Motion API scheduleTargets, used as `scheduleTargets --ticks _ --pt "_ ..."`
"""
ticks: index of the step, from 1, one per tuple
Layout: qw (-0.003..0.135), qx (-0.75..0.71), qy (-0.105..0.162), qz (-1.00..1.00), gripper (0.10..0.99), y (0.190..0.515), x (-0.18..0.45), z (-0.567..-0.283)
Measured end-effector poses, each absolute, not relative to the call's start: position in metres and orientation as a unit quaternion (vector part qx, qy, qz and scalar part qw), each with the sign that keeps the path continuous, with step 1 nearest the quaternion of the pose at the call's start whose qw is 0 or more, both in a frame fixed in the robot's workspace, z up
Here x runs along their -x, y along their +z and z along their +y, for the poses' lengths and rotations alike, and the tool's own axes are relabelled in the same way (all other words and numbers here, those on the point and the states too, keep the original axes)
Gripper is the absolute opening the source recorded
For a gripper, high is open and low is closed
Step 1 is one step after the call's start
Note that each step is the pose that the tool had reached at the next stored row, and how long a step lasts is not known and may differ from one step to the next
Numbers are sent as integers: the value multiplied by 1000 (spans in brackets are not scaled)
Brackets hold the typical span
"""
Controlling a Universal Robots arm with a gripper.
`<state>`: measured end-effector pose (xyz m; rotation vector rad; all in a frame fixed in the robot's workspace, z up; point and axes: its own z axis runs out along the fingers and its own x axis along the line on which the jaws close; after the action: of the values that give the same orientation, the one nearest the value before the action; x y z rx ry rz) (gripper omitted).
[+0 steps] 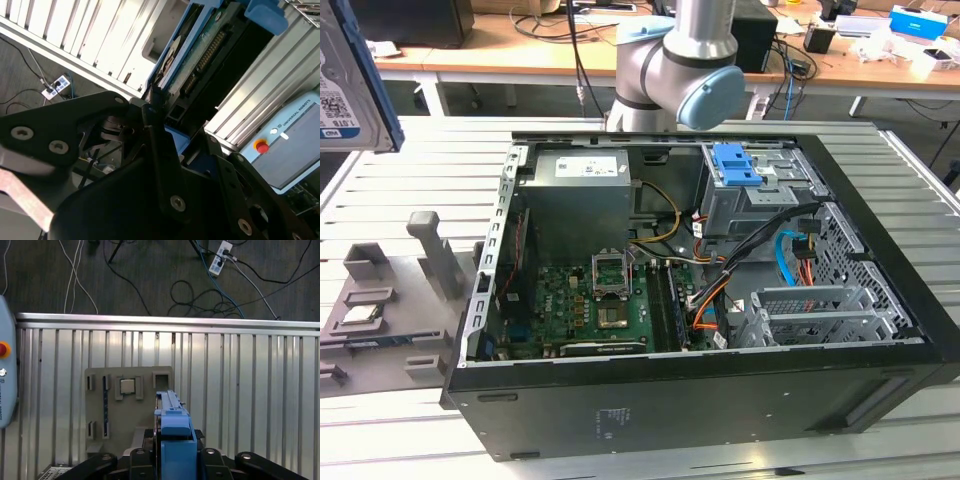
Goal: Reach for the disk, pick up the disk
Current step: 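Pick up the disk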
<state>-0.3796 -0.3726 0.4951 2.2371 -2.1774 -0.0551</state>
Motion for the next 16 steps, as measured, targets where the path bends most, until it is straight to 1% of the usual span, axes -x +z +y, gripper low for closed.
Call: scheduleTargets --ticks 16 --pt "10 -716 -18 -697 369 495 341 -372"
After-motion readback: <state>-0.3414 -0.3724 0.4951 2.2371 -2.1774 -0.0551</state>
